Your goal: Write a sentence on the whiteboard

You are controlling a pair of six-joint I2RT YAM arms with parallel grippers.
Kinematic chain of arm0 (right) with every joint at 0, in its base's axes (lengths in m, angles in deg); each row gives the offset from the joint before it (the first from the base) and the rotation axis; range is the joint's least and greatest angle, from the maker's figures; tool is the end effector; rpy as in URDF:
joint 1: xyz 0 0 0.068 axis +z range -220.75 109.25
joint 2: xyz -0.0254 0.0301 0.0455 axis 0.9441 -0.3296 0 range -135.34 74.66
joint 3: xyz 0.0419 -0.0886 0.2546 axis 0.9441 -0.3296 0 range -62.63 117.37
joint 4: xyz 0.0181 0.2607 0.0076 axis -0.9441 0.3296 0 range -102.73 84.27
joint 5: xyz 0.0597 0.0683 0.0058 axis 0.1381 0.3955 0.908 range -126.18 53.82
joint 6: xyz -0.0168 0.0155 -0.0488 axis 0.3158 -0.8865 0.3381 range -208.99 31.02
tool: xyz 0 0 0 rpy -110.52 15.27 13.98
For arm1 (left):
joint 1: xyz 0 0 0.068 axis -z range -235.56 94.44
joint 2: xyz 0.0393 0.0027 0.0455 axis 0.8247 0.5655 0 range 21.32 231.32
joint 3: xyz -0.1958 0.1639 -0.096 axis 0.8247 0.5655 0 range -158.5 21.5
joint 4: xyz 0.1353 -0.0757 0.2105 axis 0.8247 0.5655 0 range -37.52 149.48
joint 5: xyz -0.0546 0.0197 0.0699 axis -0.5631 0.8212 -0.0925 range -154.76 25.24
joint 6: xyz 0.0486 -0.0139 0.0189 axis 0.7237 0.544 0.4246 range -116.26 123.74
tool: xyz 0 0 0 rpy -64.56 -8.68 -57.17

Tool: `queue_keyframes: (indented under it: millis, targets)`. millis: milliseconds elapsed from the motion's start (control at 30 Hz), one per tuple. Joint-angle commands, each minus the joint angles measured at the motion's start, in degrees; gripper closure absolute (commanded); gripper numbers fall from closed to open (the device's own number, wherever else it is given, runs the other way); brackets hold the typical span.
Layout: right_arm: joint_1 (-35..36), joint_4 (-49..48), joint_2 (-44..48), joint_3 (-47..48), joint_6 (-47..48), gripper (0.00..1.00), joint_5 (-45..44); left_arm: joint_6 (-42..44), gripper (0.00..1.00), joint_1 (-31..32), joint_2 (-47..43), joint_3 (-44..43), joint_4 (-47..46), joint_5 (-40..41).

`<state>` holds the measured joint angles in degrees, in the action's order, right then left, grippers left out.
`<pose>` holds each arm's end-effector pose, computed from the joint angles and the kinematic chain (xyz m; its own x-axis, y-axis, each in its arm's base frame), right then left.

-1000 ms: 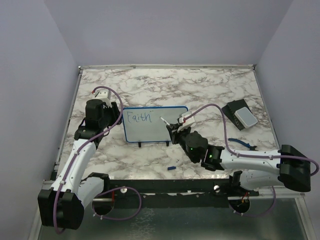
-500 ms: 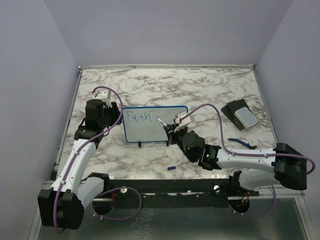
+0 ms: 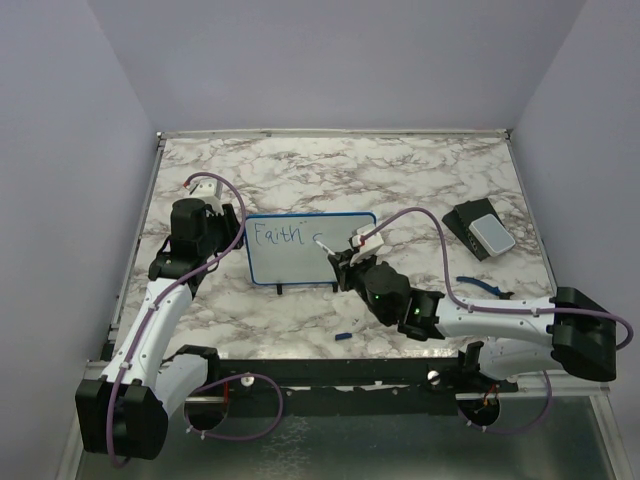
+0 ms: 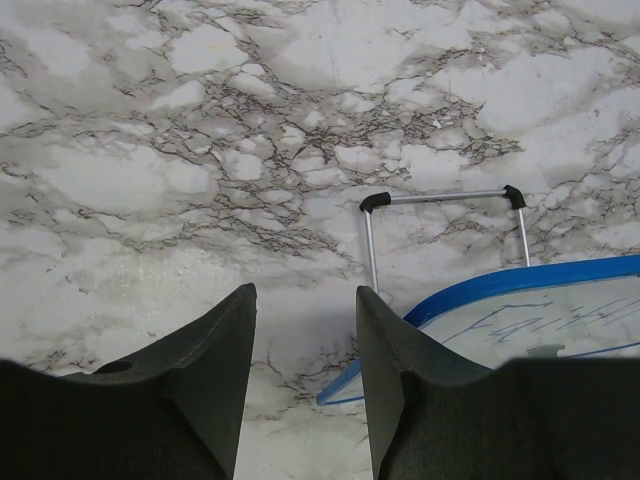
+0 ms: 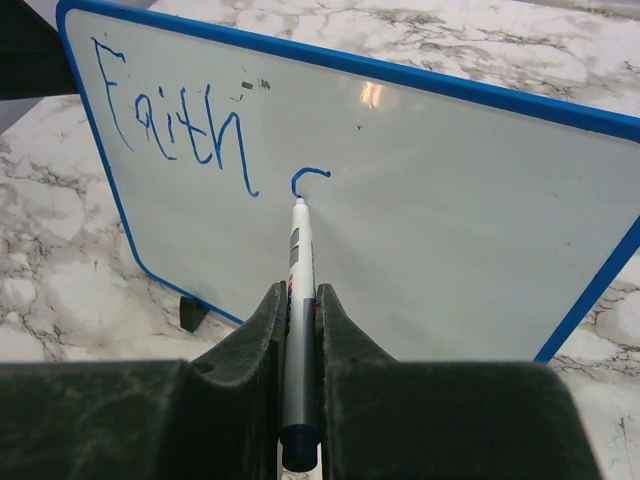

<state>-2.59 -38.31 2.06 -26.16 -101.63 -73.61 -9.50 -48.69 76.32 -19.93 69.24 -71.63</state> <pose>0.1222 0.2471 0.2507 -0.1792 0.0201 -0.9836 -0.4876 0.8665 0.1066 0.2131 -0.0300 0.2753 -0.5386 -0.1640 -0.8265 0.1007 0.9613 -0.2564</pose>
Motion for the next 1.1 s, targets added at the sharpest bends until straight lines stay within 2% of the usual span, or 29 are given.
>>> queue_keyframes:
  millis: [0,367,1067]
  targets:
    - [-0.5,1.9,1.4,-1.0,-0.1,0.99,-2.8,-0.2,0.54,0.3,-1.0,0.8,-0.8,-2.0]
    - [-0.5,-1.2,1.7,-0.2,3.3,1.00,-4.3,-0.3,0.54,0.3,-1.0,0.8,-0.8,-2.1]
    - [-0.5,-2.0,0.6,0.6,4.3,0.99,-4.4,-0.3,0.54,0.3,-1.1,0.8,-0.8,-2.1]
